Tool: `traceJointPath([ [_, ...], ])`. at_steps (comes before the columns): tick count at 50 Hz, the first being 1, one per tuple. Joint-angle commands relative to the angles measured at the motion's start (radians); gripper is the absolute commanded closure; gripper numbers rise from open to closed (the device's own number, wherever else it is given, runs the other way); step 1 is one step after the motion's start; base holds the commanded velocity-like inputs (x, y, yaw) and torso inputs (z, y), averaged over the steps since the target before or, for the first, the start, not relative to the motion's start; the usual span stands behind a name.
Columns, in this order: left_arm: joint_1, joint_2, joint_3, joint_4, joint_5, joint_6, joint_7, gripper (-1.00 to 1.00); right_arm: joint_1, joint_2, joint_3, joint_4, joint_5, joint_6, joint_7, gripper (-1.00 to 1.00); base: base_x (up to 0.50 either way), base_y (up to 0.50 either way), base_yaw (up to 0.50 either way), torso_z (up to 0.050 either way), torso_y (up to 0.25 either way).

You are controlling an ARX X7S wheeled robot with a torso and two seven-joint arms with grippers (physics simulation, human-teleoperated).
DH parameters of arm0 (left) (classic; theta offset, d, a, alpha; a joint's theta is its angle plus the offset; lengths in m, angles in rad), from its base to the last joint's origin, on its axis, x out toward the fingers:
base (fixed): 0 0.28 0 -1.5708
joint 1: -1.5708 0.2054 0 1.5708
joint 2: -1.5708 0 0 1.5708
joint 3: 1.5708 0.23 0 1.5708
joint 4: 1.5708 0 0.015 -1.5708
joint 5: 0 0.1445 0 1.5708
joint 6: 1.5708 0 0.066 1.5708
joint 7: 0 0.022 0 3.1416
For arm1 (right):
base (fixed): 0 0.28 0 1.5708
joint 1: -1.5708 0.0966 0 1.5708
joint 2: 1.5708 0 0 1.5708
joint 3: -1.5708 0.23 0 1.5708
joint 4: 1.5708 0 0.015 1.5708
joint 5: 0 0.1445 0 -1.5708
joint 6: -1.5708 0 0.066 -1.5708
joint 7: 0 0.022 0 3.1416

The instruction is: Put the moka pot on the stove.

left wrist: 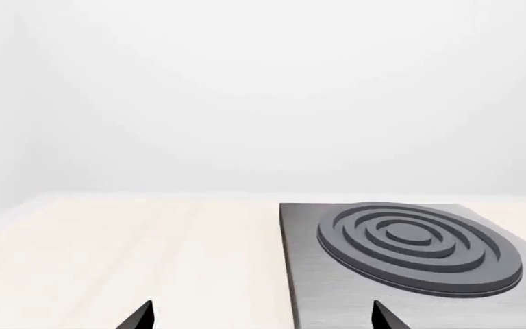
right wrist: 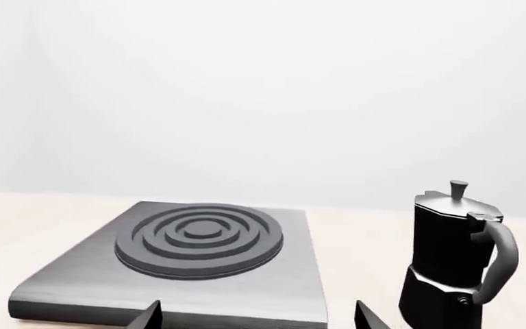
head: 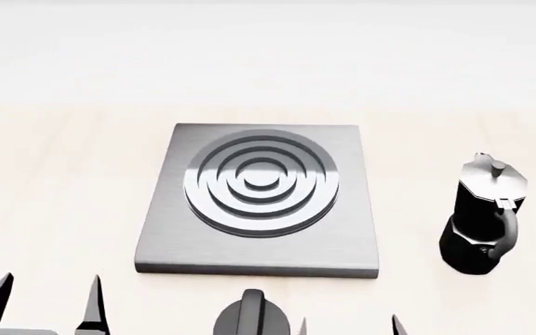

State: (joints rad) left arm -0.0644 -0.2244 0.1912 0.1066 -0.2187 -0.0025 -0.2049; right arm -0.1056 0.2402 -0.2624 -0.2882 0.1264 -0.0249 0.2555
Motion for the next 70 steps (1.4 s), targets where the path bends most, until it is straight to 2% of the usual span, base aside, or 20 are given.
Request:
traceJointPath([
  [1, -0.004, -0.004, 0.008, -0.007, 0.004, 0.006, -0.004, -1.0, -0.001, 0.005, 0.004, 0.005, 0.015, -0.005, 0.006, -1.0, 0.0, 0.0, 0.0, 0.0, 0.0],
  [6, -0.003, -0.008, 0.023, -0.018, 0.028, 0.01, -0.009, -1.0, -0.001, 0.006, 0.004, 0.003, 0.017, -0.004, 0.008, -1.0, 0.0, 0.0, 0.0, 0.0, 0.0],
  [7, 0.018, 0.192, -0.194, -0.018, 0.211, -0.019, 0.224, -1.0, -0.034, -0.226, 0.222, 0.138, -0.143, 0.016, -0.261, -1.0, 0.0, 0.0, 0.0, 0.0, 0.0],
  [8, 0.02, 0.188, -0.189, -0.013, 0.21, -0.025, 0.222, -1.0, -0.043, -0.219, 0.214, -0.004, -0.139, 0.014, -0.254, -1.0, 0.0, 0.0, 0.0, 0.0, 0.0],
  [12, 0.027, 0.181, -0.172, -0.013, 0.208, -0.024, 0.208, -1.0, -0.076, -0.204, 0.179, 0.016, -0.137, -0.038, -0.243, -1.0, 0.0, 0.0, 0.0, 0.0, 0.0],
  [26, 0.026, 0.156, -0.144, -0.018, 0.189, -0.02, 0.176, -1.0, -0.056, -0.172, 0.146, 0.025, -0.111, -0.013, -0.214, -1.0, 0.0, 0.0, 0.0, 0.0, 0.0],
  [44, 0.037, 0.132, -0.121, -0.012, 0.17, -0.011, 0.15, -1.0, 0.058, -0.117, 0.176, -0.068, -0.07, 0.202, -0.188, -1.0, 0.0, 0.0, 0.0, 0.0, 0.0],
  [62, 0.047, 0.108, -0.105, -0.005, 0.145, -0.003, 0.131, -1.0, 0.225, -0.087, 0.247, -0.041, 0.043, 0.397, -0.187, -1.0, 0.0, 0.0, 0.0, 0.0, 0.0],
  [66, 0.051, 0.103, -0.103, -0.002, 0.14, -0.001, 0.127, -1.0, 0.287, -0.078, 0.281, -0.046, 0.09, 0.489, -0.182, -1.0, 0.0, 0.0, 0.0, 0.0, 0.0],
  [70, 0.058, 0.098, -0.102, 0.004, 0.136, 0.002, 0.123, -1.0, 0.313, -0.075, 0.289, 0.008, 0.087, 0.478, -0.175, -1.0, 0.0, 0.0, 0.0, 0.0, 0.0],
])
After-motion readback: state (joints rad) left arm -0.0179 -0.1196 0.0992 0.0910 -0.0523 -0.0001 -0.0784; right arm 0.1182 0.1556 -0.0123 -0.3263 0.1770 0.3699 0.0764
